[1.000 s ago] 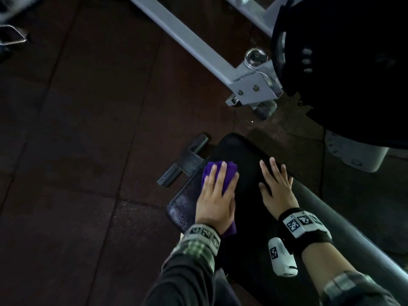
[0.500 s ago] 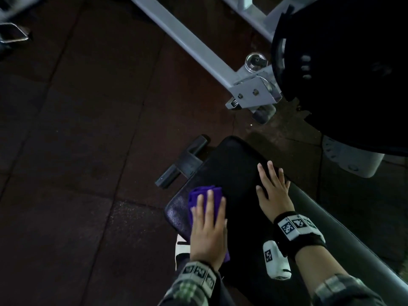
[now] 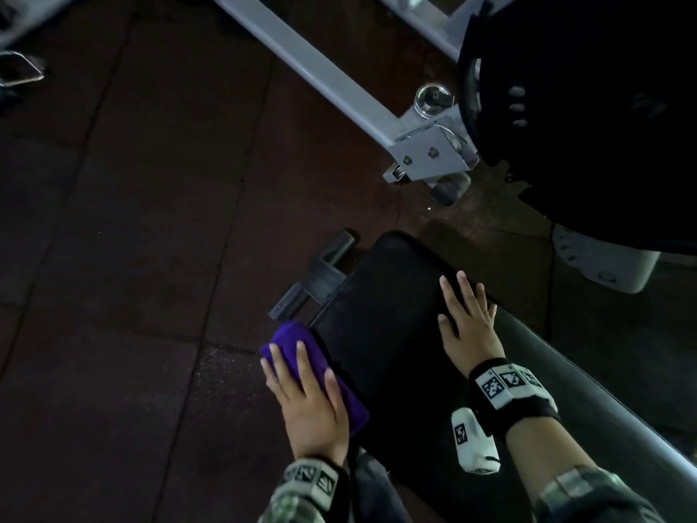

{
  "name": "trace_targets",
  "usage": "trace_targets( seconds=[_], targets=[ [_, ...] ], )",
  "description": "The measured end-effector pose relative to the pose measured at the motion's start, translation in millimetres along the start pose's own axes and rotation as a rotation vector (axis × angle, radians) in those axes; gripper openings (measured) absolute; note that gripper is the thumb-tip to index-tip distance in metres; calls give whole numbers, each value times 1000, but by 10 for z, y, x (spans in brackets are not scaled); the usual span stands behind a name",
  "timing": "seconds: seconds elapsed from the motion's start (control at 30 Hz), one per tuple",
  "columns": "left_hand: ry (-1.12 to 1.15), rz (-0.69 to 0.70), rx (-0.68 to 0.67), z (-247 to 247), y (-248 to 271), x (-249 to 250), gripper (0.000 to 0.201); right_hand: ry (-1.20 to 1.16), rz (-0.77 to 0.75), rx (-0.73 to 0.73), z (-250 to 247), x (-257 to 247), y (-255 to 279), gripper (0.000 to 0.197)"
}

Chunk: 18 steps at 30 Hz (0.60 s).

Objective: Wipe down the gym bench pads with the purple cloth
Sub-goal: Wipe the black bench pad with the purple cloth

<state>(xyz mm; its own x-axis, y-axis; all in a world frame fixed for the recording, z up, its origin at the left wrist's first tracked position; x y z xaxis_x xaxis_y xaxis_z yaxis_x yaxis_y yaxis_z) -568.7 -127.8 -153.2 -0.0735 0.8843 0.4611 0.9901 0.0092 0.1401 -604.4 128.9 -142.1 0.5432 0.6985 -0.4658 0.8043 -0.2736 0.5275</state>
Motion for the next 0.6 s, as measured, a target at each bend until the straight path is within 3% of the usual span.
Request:
trace_targets(
  seconds=[0.1,0.23,0.37,0.47,0.6],
  targets=[
    [-93,121,-65,126,168,230,50,-5,-2,-8,-9,2,-7,61],
    [-188,345,-221,370,-55,787,53,-33,-1,-20,-27,25,-2,62],
    [-46,510,-308,502,-350,1272,59,-67,4,-33,-51,18,-16,58],
    [33,453,-368,356,-550,1297,63,-90,48,15,-70,-87,61,57],
    [-151,256,-229,156,-656,730,70,85,-54,111,103,-410,348,91]
  ],
)
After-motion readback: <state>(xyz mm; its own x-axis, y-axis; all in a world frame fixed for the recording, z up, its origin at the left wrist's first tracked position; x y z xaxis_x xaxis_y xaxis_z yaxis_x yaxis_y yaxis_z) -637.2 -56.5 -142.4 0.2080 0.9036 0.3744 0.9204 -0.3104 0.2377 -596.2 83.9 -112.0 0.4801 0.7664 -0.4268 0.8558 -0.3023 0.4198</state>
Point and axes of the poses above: each hand's wrist, its own y-axis away from the middle knuckle, its own z-axis out of the palm, x = y × z, the point moved 4 cm from there along -y, towards the middle knuckle, and after that the axes turned 9 degrees about -y, right-handed, at the moved point
